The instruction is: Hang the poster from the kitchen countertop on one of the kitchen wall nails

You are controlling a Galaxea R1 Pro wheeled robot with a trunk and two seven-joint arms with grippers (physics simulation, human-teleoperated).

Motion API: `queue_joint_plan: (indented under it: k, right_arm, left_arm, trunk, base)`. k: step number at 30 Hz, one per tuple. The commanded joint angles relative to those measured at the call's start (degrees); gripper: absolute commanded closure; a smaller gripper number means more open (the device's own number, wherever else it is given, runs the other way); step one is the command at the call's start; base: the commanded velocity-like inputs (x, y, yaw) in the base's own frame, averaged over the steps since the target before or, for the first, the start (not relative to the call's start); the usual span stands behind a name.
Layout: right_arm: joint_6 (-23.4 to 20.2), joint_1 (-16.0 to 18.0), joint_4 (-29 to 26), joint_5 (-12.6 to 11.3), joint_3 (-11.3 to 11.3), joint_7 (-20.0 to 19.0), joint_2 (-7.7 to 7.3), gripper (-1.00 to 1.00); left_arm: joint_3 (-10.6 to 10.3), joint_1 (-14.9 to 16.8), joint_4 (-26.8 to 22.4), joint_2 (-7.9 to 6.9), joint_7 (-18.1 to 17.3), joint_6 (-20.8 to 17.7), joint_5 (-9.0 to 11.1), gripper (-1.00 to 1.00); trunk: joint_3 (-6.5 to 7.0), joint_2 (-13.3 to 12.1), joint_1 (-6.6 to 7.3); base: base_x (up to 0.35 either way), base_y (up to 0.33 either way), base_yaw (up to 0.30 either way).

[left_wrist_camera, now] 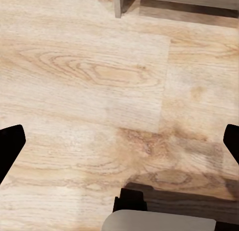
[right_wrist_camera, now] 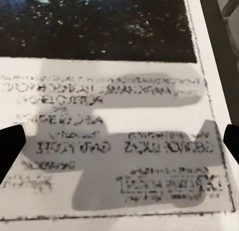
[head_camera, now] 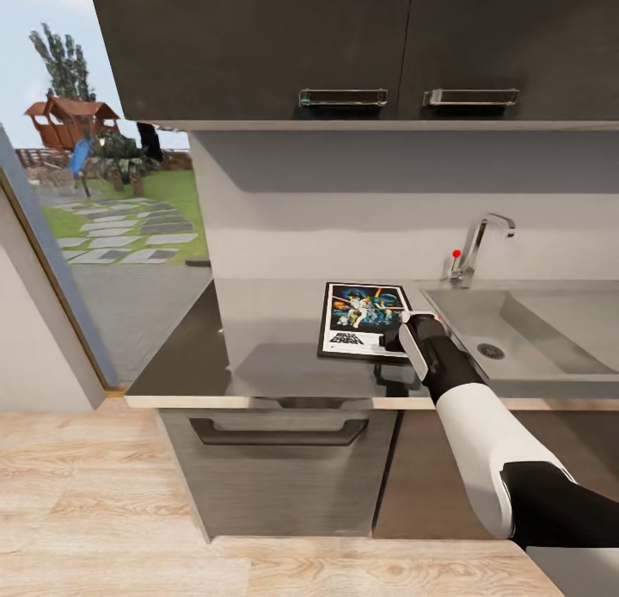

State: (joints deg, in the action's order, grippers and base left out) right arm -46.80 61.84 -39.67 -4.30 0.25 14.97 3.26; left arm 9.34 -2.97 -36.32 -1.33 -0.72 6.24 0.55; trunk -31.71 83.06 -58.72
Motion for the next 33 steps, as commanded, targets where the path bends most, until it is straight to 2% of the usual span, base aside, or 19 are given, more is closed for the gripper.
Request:
queue_joint_plan:
  k: [1, 9, 20, 33]
  right_arm:
    - [-0.29, -0.01, 2.05, 0.08, 0.01, 0.49, -0.01, -1.00]
    - [-0.31, -0.02, 2.06, 0.08, 0.01, 0.50, -0.01, -1.00]
    - [-0.31, 0.00, 2.06, 0.14, 0.01, 0.50, -0.01, -1.00]
    - [-0.31, -0.01, 2.06, 0.09, 0.01, 0.50, -0.01, -1.00]
  left_arm:
    - [0.06, -0.02, -0.07, 0.01, -0.07, 0.08, 0.06, -1.00]
    - [0.06, -0.02, -0.07, 0.01, -0.07, 0.08, 0.06, -1.00]
    - [0.06, -0.02, -0.08, 0.01, -0.07, 0.08, 0.06, -1.00]
    - [0.06, -0.02, -0.07, 0.01, -0.07, 0.08, 0.06, -1.00]
  trunk:
    - [-0.06, 0.02, -0.01]
    - [-0.06, 0.02, -0.01]
    - [-0.06, 0.02, -0.01]
    - [-0.06, 0.02, -0.01]
  base:
    - [0.000, 0.000, 0.000]
    - [-0.125, 0.000, 0.000]
    - [-0.023, 0.000, 0.000]
    - [-0.230, 0.000, 0.000]
